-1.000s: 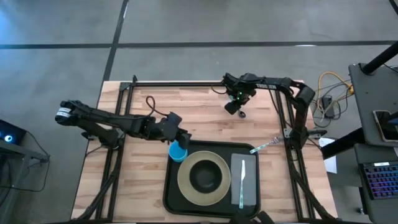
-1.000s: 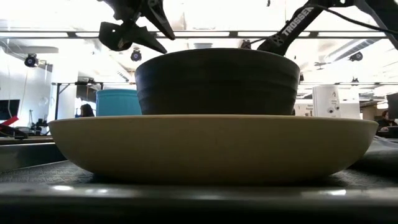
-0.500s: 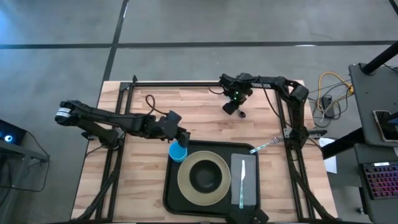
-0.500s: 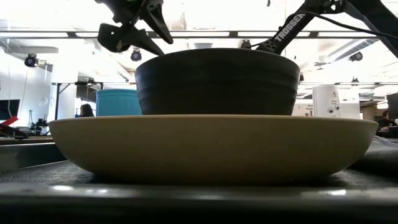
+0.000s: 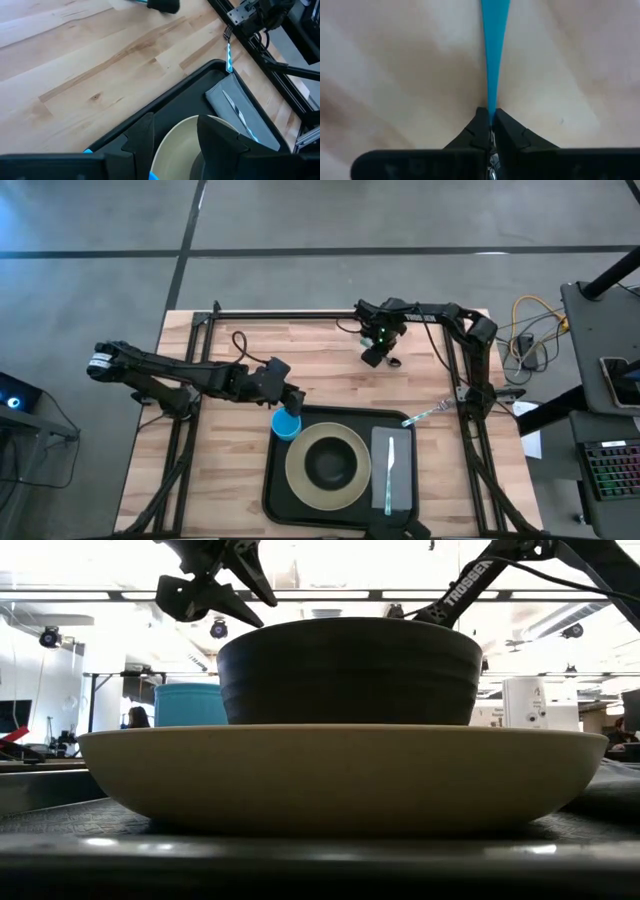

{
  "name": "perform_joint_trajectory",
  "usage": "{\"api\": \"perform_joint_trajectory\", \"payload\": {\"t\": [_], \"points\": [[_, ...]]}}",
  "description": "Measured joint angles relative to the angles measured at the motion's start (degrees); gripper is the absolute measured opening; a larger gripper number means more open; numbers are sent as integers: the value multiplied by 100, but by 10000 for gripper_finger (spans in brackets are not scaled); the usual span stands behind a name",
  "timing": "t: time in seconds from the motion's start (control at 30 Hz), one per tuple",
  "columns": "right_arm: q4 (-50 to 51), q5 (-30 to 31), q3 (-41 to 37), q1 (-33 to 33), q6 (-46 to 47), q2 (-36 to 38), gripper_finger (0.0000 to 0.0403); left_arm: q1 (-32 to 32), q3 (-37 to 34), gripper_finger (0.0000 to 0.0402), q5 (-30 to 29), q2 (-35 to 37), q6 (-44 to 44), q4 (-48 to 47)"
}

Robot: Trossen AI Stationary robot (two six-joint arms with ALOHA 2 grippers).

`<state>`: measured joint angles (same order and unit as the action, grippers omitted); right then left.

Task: Set up tray
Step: Put the blue spoon to the right side of the white knife on the gray napkin on the black serving tray

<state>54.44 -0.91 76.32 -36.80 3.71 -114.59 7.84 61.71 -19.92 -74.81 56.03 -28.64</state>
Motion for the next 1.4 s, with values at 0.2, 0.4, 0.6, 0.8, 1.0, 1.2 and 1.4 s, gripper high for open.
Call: {"api": "perform_joint_trajectory", "payload": {"t": [0.2,0.4,0.6,0.8,1.0,1.2,1.4], "points": [[281,440,-6,344,-860,376,12,19,0,131,4,0,0,-5],[1112,556,-20,910,-2432,816,12,90,0,131,40,0,-158,-10],[1970,836,-127,1792,-3527,1232,12,134,0,131,50,0,-382,-24],[2636,857,-169,2944,-3617,1358,12,197,0,131,50,0,-636,-21],[3342,814,-169,4414,-3479,1371,12,298,0,131,52,0,-854,-20],[3175,488,-169,5894,-2934,1280,12,391,0,131,92,0,-998,-10],[2615,-119,-171,7091,-2581,1131,12,413,0,131,96,0,-1154,-2]]}}
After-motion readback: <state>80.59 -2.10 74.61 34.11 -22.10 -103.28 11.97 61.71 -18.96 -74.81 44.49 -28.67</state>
